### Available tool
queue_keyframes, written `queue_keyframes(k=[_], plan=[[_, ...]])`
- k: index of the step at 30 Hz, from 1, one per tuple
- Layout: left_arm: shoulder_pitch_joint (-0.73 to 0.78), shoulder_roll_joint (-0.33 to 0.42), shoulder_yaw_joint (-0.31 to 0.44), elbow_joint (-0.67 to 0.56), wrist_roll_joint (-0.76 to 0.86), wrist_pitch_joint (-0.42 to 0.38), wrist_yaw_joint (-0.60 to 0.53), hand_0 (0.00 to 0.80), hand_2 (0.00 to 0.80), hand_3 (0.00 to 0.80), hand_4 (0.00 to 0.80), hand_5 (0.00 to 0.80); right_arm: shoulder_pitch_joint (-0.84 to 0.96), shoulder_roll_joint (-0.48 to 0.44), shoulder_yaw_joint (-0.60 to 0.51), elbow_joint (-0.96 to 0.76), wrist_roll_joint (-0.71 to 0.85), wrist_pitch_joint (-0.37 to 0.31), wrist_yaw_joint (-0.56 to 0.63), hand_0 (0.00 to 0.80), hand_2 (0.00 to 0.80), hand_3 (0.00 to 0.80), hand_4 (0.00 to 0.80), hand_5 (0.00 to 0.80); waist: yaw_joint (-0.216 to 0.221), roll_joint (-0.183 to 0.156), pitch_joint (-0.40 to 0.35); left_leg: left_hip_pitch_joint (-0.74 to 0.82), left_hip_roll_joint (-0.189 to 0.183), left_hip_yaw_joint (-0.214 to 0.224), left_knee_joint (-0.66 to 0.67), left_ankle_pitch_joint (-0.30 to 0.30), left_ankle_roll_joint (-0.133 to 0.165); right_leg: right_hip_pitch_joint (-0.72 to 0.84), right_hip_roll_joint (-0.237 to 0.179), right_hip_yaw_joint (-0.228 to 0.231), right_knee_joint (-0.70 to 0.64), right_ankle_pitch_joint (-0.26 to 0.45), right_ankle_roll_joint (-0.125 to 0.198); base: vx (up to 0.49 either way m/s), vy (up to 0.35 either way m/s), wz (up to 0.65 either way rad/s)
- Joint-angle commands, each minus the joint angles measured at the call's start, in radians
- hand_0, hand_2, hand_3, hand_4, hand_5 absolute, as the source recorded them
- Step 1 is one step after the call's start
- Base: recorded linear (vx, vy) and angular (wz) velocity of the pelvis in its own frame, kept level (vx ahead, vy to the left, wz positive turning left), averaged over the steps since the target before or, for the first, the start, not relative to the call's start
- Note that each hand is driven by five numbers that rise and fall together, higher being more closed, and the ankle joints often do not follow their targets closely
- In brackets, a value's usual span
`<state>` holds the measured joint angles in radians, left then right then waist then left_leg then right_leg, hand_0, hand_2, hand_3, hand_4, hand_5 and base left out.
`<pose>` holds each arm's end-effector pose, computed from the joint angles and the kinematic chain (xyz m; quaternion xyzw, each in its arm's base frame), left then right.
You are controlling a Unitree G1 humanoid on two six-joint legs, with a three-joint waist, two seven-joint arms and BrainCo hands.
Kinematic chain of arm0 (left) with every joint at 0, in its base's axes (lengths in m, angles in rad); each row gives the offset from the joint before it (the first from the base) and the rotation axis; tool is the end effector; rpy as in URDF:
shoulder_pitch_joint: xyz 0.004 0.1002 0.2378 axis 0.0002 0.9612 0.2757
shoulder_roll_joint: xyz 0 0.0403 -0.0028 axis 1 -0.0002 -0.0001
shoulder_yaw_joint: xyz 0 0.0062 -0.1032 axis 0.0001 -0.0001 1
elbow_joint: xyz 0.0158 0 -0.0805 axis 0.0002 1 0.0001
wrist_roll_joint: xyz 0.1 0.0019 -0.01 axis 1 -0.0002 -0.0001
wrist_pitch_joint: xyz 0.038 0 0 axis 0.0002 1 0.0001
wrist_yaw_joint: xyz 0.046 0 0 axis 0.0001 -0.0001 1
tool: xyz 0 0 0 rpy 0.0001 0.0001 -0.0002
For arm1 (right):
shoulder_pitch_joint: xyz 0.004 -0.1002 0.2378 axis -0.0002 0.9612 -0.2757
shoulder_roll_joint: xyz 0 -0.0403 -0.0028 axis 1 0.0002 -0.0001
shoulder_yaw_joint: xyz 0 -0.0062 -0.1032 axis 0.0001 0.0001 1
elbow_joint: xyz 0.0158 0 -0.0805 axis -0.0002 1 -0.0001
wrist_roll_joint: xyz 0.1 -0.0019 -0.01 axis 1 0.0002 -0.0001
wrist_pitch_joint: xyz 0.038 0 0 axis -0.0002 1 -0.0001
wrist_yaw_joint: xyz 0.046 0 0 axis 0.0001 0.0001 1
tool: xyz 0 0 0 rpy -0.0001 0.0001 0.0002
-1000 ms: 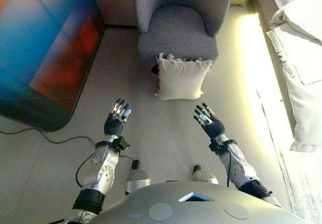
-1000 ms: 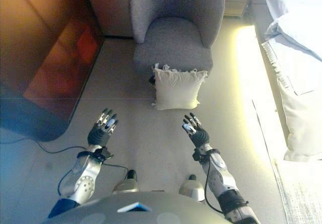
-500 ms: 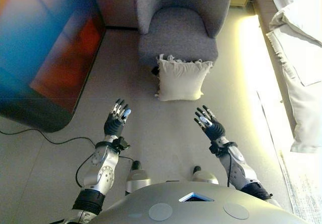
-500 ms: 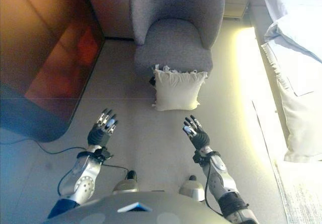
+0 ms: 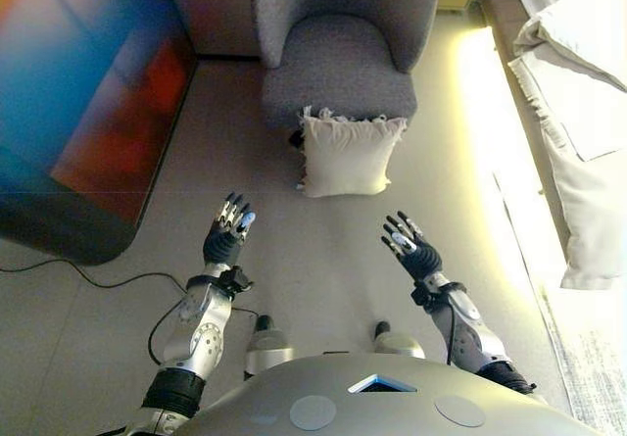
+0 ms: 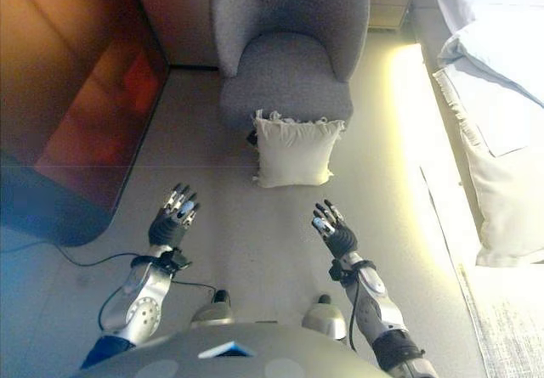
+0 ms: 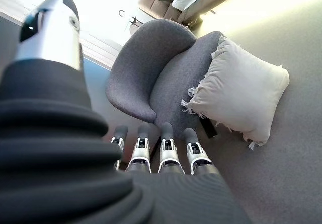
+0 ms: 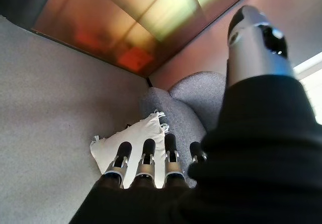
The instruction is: Pick up the cushion and take it to the sofa
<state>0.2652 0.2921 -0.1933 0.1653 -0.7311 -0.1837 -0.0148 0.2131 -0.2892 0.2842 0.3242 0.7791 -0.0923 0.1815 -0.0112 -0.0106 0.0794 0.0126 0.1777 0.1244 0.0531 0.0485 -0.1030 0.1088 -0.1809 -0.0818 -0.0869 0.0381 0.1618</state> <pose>0.1302 0.1919 -0.0213 -0.2146 0.1439 0.0311 0.9655 0.1259 -0.1804 -0.0467 0.2450 0.2344 0.0639 0.9386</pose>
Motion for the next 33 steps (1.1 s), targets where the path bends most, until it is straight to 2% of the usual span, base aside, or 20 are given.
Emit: queue_keyframes(k=[1, 4, 7, 8, 10, 12, 14, 17, 20, 23, 25, 28, 29, 31, 32, 33], plan=[[-0.043, 0.032, 0.032, -0.050, -0.006, -0.067, -0.011, 0.000, 0.000, 0.000, 0.000, 0.000, -0.058, 0.018, -0.031, -0.069, 0.039, -0.050, 0.058, 0.000, 0.000, 0.000, 0.000, 0.000, -0.007, -0.032, 0.036, -0.070, -0.104, -0.048, 0.150, -0.027, 0.054, -0.081, 0.061, 0.008, 0.140, 0.004, -0.093, 0.057, 0.165, -0.08], [-0.058, 0.039, 0.041, -0.036, 0.006, -0.077, 0.018, 0.000, 0.000, 0.000, 0.000, 0.000, -0.069, 0.028, -0.036, -0.066, 0.042, -0.038, 0.020, 0.000, 0.000, 0.000, 0.000, 0.000, -0.017, -0.018, 0.037, -0.019, -0.122, -0.044, 0.049, -0.050, 0.070, -0.114, 0.046, 0.010, 0.157, 0.010, -0.070, 0.055, 0.198, -0.28], [-0.043, 0.050, 0.059, -0.049, 0.016, -0.086, 0.020, 0.000, 0.000, 0.000, 0.000, 0.000, -0.081, 0.045, -0.054, -0.046, 0.040, -0.025, 0.013, 0.000, 0.000, 0.000, 0.000, 0.000, -0.010, -0.008, 0.029, -0.008, -0.140, -0.033, 0.021, -0.059, 0.092, -0.126, 0.016, 0.003, 0.223, 0.000, -0.051, 0.102, 0.176, -0.05], [-0.033, 0.056, 0.066, -0.051, 0.018, -0.085, 0.009, 0.000, 0.000, 0.000, 0.000, 0.000, -0.084, 0.055, -0.056, -0.042, 0.028, -0.028, 0.004, 0.000, 0.000, 0.000, 0.000, 0.000, -0.006, -0.005, 0.029, -0.015, -0.151, -0.030, 0.028, -0.067, 0.110, -0.146, 0.002, 0.005, 0.299, 0.009, -0.046, 0.084, 0.194, 0.03], [-0.022, 0.069, 0.073, -0.042, 0.025, -0.085, -0.018, 0.000, 0.000, 0.000, 0.000, 0.000, -0.068, 0.066, -0.053, -0.056, 0.018, -0.056, -0.004, 0.000, 0.000, 0.000, 0.000, 0.000, -0.009, 0.016, 0.038, -0.029, -0.163, -0.029, 0.048, -0.079, 0.147, -0.232, -0.021, 0.022, 0.525, 0.069, -0.050, 0.057, 0.239, 0.08], [-0.032, 0.083, 0.068, -0.025, 0.029, -0.077, -0.046, 0.000, 0.000, 0.000, 0.000, 0.000, -0.033, 0.074, -0.052, -0.070, 0.025, -0.087, -0.018, 0.000, 0.000, 0.000, 0.000, 0.000, -0.020, 0.035, 0.056, -0.031, -0.168, -0.046, 0.071, -0.091, 0.159, -0.314, -0.026, 0.050, 0.712, 0.124, -0.059, 0.094, 0.241, 0.24], [-0.040, 0.090, 0.067, -0.026, 0.016, -0.053, -0.074, 0.000, 0.000, 0.000, 0.000, 0.000, -0.016, 0.074, -0.055, -0.070, 0.032, -0.099, -0.026, 0.000, 0.000, 0.000, 0.000, 0.000, -0.026, 0.033, 0.065, -0.021, -0.175, -0.064, 0.084, -0.102, 0.157, -0.343, -0.028, 0.061, 0.741, 0.141, -0.057, 0.205, 0.116, 0.42], [-0.038, 0.094, 0.065, -0.032, 0.005, -0.012, -0.078, 0.000, 0.000, 0.000, 0.000, 0.000, 0.004, 0.072, -0.062, -0.075, 0.032, -0.099, -0.035, 0.000, 0.000, 0.000, 0.000, 0.000, -0.040, 0.005, 0.067, 0.013, -0.197, -0.076, 0.088, -0.132, 0.146, -0.334, -0.044, 0.058, 0.607, 0.160, -0.047, 0.321, -0.057, 0.19], [-0.047, 0.100, 0.035, -0.036, 0.000, -0.004, -0.083, 0.000, 0.000, 0.000, 0.000, 0.000, -0.007, 0.058, -0.071, -0.078, 0.066, -0.101, -0.050, 0.000, 0.000, 0.000, 0.000, 0.000, -0.074, -0.049, 0.069, 0.059, -0.231, -0.075, 0.096, -0.200, 0.131, -0.349, -0.054, 0.050, 0.309, 0.180, -0.020, 0.437, -0.172, 0.20], [-0.056, 0.107, 0.012, -0.036, 0.007, -0.020, -0.097, 0.000, 0.000, 0.000, 0.000, 0.000, -0.042, 0.044, -0.085, -0.060, 0.096, -0.103, -0.051, 0.000, 0.000, 0.000, 0.000, 0.000, -0.108, -0.070, 0.077, 0.113, -0.247, -0.095, 0.108, -0.275, 0.136, -0.401, -0.035, 0.022, 0.058, 0.251, 0.016, 0.498, -0.116, 0.09], [-0.045, 0.109, 0.006, -0.034, 0.009, -0.026, -0.104, 0.000, 0.000, 0.000, 0.000, 0.000, -0.037, 0.047, -0.096, -0.052, 0.098, -0.101, -0.043, 0.000, 0.000, 0.000, 0.000, 0.000, -0.124, -0.064, 0.074, 0.167, -0.235, -0.108, 0.115, -0.313, 0.136, -0.459, -0.019, -0.023, 0.000, 0.289, 0.023, 0.565, -0.088, 0.58], [-0.022, 0.103, 0.008, -0.040, 0.010, -0.019, -0.100, 0.000, 0.000, 0.000, 0.000, 0.000, -0.004, 0.055, -0.109, -0.053, 0.085, -0.095, -0.023, 0.000, 0.000, 0.000, 0.000, 0.000, -0.136, -0.069, 0.062, 0.217, -0.230, -0.122, 0.137, -0.340, 0.147, -0.470, -0.009, -0.066, 0.012, 0.310, 0.007, 0.608, -0.147, 0.51], [-0.014, 0.096, 0.014, -0.044, 0.011, -0.013, -0.092, 0.000, 0.000, 0.000, 0.000, 0.000, 0.003, 0.055, -0.111, -0.045, 0.084, -0.089, -0.011, 0.000, 0.000, 0.000, 0.000, 0.000, -0.136, -0.068, 0.052, 0.233, -0.225, -0.122, 0.146, -0.334, 0.147, -0.459, -0.006, -0.084, 0.019, 0.301, 0.004, 0.665, -0.191, 0.15], [0.003, 0.075, 0.022, -0.043, 0.025, 0.001, -0.063, 0.000, 0.000, 0.000, 0.000, 0.000, 0.005, 0.048, -0.107, -0.043, 0.072, -0.053, -0.019, 0.000, 0.000, 0.000, 0.000, 0.000, -0.146, -0.051, 0.024, 0.279, -0.195, -0.122, 0.161, -0.273, 0.121, -0.443, 0.007, -0.110, 0.055, 0.287, -0.010, 0.602, -0.161, 0.16], [0.011, 0.069, 0.026, -0.049, 0.033, 0.005, -0.062, 0.000, 0.000, 0.000, 0.000, 0.000, 0.006, 0.044, -0.104, -0.052, 0.069, -0.037, -0.014, 0.000, 0.000, 0.000, 0.000, 0.000, -0.150, -0.042, 0.010, 0.296, -0.177, -0.116, 0.170, -0.235, 0.104, -0.442, 0.014, -0.115, 0.083, 0.272, -0.020, 0.499, -0.133, -0.24], [0.022, 0.065, 0.030, -0.056, 0.042, 0.004, -0.060, 0.000, 0.000, 0.000, 0.000, 0.000, 0.015, 0.039, -0.098, -0.067, 0.062, -0.026, -0.012, 0.000, 0.000, 0.000, 0.000, 0.000, -0.156, -0.028, -0.008, 0.302, -0.150, -0.109, 0.190, -0.169, 0.078, -0.439, 0.026, -0.112, 0.113, 0.251, -0.036, 0.451, -0.146, -0.36]])
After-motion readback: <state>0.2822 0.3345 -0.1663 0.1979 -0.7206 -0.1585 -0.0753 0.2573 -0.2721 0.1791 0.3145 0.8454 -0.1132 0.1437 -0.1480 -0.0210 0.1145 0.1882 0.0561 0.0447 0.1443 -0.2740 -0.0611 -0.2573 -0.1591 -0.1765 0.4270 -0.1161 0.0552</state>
